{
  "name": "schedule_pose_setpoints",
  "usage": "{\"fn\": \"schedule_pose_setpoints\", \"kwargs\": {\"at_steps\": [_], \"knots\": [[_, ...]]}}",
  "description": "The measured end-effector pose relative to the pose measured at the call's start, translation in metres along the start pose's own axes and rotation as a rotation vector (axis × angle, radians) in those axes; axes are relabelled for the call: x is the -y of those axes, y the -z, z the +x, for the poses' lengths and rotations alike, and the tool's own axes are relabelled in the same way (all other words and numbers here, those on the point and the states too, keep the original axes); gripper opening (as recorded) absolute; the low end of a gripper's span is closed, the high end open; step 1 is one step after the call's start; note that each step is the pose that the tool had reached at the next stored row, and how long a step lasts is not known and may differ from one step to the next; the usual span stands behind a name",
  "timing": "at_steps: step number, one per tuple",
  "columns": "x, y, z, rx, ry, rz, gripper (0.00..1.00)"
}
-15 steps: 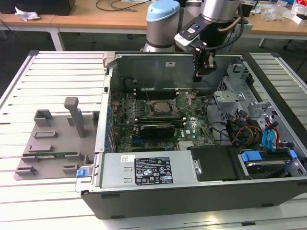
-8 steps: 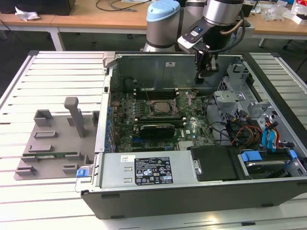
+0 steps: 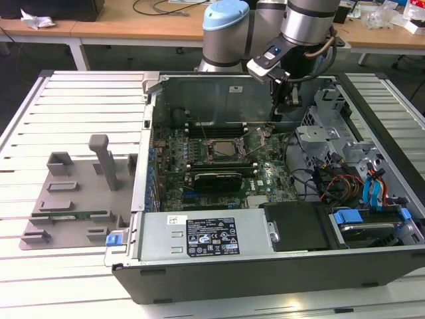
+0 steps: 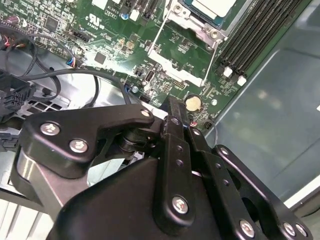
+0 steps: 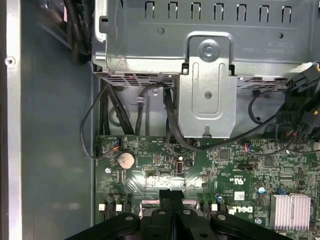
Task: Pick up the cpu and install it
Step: 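Close the cpu cover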
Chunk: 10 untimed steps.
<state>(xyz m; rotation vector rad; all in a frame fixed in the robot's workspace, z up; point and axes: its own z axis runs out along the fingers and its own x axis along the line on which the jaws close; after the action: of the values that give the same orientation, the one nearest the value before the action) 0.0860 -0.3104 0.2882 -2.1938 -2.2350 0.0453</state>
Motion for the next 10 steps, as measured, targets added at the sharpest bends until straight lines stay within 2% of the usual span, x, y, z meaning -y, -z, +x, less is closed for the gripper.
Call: {"fn": "schedule_pose_setpoints", "kwargs": {"at_steps": [2, 6, 10], "knots": [[-0.0022, -0.0045, 0.0, 0.0, 0.0, 0.0006, 0.11], [-0.0036, -0.0077, 0.0, 0.0001, 0.0, 0.0008, 0.11], [-0.0061, -0.0143, 0.0001, 0.0, 0.0, 0.0009, 0.11]]}}
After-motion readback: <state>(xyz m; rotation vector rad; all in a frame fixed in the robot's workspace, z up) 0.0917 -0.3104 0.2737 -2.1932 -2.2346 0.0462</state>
